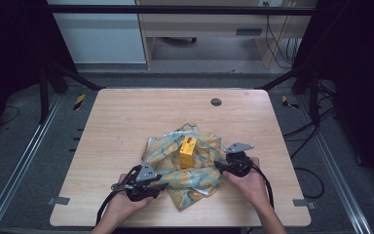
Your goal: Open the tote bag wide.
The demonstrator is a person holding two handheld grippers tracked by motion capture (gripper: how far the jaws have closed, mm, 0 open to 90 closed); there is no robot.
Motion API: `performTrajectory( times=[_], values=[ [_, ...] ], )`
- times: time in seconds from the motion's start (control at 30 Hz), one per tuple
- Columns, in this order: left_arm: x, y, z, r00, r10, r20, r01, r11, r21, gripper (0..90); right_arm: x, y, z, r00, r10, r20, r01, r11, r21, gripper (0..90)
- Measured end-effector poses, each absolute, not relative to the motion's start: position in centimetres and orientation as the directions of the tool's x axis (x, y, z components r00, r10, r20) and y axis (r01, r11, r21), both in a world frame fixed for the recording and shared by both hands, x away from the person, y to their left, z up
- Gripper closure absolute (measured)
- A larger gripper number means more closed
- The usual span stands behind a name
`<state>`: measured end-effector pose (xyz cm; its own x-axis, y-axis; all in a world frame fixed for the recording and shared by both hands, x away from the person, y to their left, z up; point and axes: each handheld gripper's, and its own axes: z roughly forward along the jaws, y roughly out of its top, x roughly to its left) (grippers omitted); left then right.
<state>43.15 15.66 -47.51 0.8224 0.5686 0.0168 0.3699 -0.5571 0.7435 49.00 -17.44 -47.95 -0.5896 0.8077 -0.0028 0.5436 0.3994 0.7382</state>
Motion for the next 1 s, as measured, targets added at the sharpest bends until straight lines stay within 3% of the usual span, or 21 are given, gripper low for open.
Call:
performTrajectory(
  times=[0.03, 0.07, 0.13, 0.17, 0.2, 0.23, 0.4, 0.67, 1.0],
  values=[
    [43.2, 15.7, -47.5, 0.822, 0.569, 0.017, 0.370, -0.557, 0.743, 51.9, 49.0, -17.4, -47.9, -0.590, 0.808, -0.003, 0.544, 0.399, 0.738, 47.2],
    [43.1, 15.4, -47.2, 0.822, 0.569, 0.023, 0.359, -0.549, 0.754, 48.3, 49.0, -17.4, -47.9, -0.578, 0.816, 0.007, 0.545, 0.379, 0.747, 39.1],
    [43.0, 15.3, -46.9, 0.821, 0.571, 0.024, 0.356, -0.543, 0.760, 44.4, 49.0, -17.5, -47.8, -0.576, 0.817, 0.006, 0.542, 0.377, 0.751, 34.5],
    [43.0, 15.2, -46.4, 0.819, 0.573, 0.027, 0.344, -0.529, 0.776, 36.9, 48.9, -17.6, -47.5, -0.567, 0.823, 0.011, 0.540, 0.362, 0.760, 27.3],
    [43.0, 15.2, -46.4, 0.819, 0.573, 0.027, 0.344, -0.529, 0.776, 33.9, 48.9, -17.6, -47.5, -0.567, 0.823, 0.011, 0.540, 0.362, 0.760, 27.3],
    [42.9, 15.2, -45.9, 0.813, 0.582, 0.025, 0.340, -0.509, 0.791, 29.4, 48.9, -17.6, -47.1, -0.561, 0.828, 0.008, 0.532, 0.353, 0.770, 18.8],
    [42.9, 15.1, -44.2, 0.799, 0.602, 0.007, 0.330, -0.448, 0.831, 14.1, 48.5, -17.9, -45.5, -0.542, 0.840, -0.006, 0.477, 0.313, 0.821, 9.7],
    [43.0, 16.0, -41.2, 0.767, 0.642, 0.015, 0.305, -0.385, 0.871, 6.4, 47.3, -19.3, -43.0, -0.522, 0.852, -0.036, 0.375, 0.267, 0.888, 5.6],
    [44.5, 20.2, -40.6, 0.692, 0.722, -0.003, 0.364, -0.344, 0.865, 4.9, 46.7, -22.0, -43.0, -0.429, 0.903, -0.025, 0.399, 0.215, 0.892, 6.3]
  ],
)
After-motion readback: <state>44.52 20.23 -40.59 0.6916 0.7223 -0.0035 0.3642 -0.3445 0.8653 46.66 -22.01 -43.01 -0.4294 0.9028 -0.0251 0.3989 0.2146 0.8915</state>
